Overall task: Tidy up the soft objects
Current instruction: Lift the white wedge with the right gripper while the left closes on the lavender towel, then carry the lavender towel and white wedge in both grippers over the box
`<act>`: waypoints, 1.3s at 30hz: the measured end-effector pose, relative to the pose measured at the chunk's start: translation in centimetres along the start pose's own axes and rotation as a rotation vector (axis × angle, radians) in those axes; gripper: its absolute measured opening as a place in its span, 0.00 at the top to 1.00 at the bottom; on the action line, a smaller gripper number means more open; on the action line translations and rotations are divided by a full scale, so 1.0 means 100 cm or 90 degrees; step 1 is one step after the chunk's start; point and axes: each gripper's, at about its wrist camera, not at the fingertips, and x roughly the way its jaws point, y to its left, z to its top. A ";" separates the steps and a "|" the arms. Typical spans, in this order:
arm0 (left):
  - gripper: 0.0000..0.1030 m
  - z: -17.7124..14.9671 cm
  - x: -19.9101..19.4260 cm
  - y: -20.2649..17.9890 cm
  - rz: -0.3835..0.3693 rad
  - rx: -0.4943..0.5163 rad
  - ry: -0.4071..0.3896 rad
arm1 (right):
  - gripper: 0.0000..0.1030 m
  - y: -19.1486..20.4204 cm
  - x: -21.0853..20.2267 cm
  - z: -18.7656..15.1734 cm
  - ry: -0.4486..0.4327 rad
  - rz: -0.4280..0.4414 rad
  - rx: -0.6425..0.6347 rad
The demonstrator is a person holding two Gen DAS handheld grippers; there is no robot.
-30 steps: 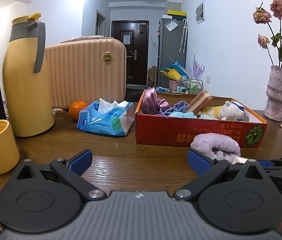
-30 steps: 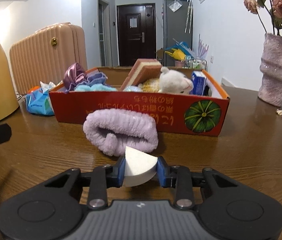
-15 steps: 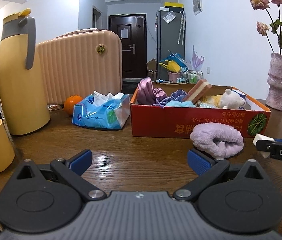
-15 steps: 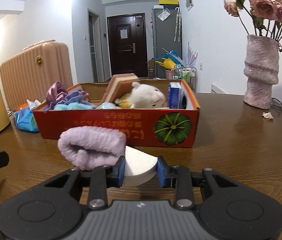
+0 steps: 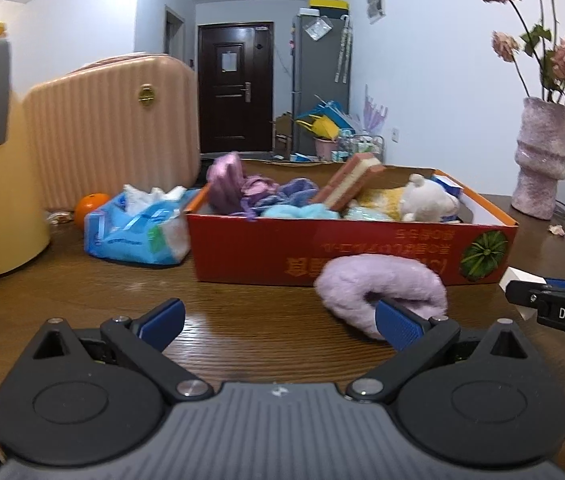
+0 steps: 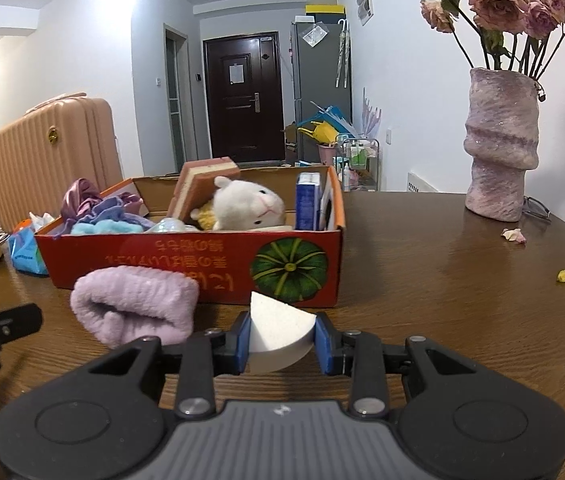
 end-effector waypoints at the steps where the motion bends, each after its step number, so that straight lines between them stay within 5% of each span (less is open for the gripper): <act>1: 0.00 0.000 0.002 -0.004 -0.003 0.003 0.001 | 0.69 -0.002 0.001 0.000 0.000 -0.001 0.000; 21: 0.00 0.017 0.058 -0.070 -0.056 0.051 0.031 | 0.68 -0.043 0.018 0.009 0.003 -0.026 0.011; 39: 0.00 0.024 0.114 -0.062 -0.080 -0.003 0.159 | 0.68 -0.044 0.021 0.009 0.010 -0.014 0.006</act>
